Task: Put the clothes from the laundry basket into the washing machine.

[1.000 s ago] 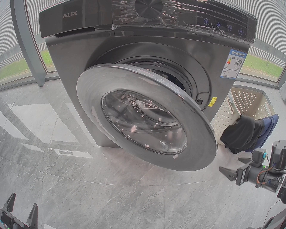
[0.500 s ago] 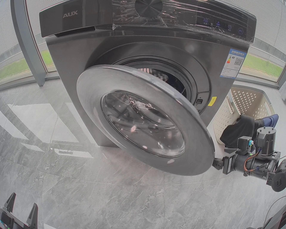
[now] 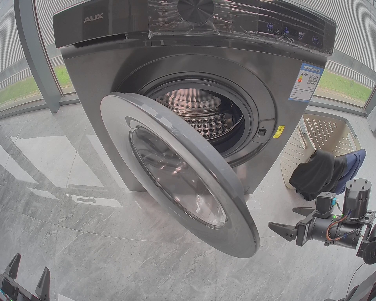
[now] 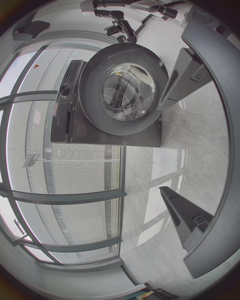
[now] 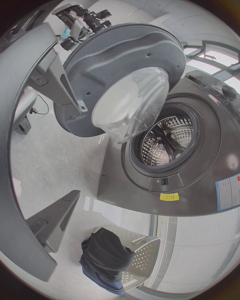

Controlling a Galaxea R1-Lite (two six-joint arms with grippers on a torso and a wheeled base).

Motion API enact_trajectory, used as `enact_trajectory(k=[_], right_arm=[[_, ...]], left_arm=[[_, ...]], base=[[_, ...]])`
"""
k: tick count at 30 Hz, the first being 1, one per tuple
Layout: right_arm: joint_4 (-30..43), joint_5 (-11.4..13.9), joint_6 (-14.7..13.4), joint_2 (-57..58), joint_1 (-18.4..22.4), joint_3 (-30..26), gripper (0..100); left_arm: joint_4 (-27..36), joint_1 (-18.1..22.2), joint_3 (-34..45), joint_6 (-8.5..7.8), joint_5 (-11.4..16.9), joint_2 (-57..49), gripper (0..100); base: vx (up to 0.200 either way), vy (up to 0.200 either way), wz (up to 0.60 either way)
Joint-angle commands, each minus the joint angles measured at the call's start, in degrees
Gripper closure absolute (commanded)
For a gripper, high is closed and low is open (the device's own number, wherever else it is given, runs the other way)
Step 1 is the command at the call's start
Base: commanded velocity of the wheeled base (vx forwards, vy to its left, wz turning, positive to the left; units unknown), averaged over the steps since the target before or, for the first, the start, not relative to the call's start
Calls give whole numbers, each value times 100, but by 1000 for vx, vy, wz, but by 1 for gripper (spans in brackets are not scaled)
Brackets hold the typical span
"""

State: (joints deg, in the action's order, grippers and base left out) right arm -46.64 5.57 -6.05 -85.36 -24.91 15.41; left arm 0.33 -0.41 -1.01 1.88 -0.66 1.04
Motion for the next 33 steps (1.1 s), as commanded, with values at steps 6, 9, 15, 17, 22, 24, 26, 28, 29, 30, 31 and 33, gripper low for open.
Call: enact_trajectory(k=[6, 9, 15, 17, 22, 24, 26, 28, 29, 30, 31, 33], right_arm=[[-20, -126, -186, -561, -682, 331, 0], [-20, -135, -318, -631, -1025, 428, 0], [-20, -241, -441, -631, -1596, 322, 0], [-20, -320, -441, -543, -1640, 278, 0], [-20, -416, -503, -596, -1289, 586, 0], [-20, -513, -599, -904, -1051, 929, 0], [-29, -540, -652, -1220, -990, 1219, 0], [-29, -548, -696, -1519, -911, 1491, 0], [-29, -557, -705, -1730, -841, 1693, 0], [-29, -566, -705, -1862, -805, 1825, 0], [-29, -566, -705, -1976, -788, 1966, 0], [-29, -645, -714, -2196, -797, 2256, 0]], left_arm=[[2, 6, 84, 6, -4, -60, 0], [2, -2, 84, 6, -4, -60, 0], [2, 6, 84, 6, -4, -60, 0], [2, -2, 84, 6, -4, -60, 0], [2, -2, 84, -3, -4, -60, 0], [2, -2, 84, -3, -4, -60, 0], [2, -2, 84, -3, -4, -60, 0], [2, -2, 84, -3, -4, -60, 0], [2, -2, 84, -3, -4, -60, 0], [2, -2, 84, -3, -4, -60, 0], [2, -2, 84, -3, -4, -51, 0], [2, -11, 84, -3, -4, -51, 0]], base=[[0, 0, 0], [0, 0, 0], [0, 0, 0], [0, 0, 0], [0, 0, 0], [0, 0, 0], [0, 0, 0], [0, 0, 0], [0, 0, 0], [0, 0, 0], [0, 0, 0], [0, 0, 0]])
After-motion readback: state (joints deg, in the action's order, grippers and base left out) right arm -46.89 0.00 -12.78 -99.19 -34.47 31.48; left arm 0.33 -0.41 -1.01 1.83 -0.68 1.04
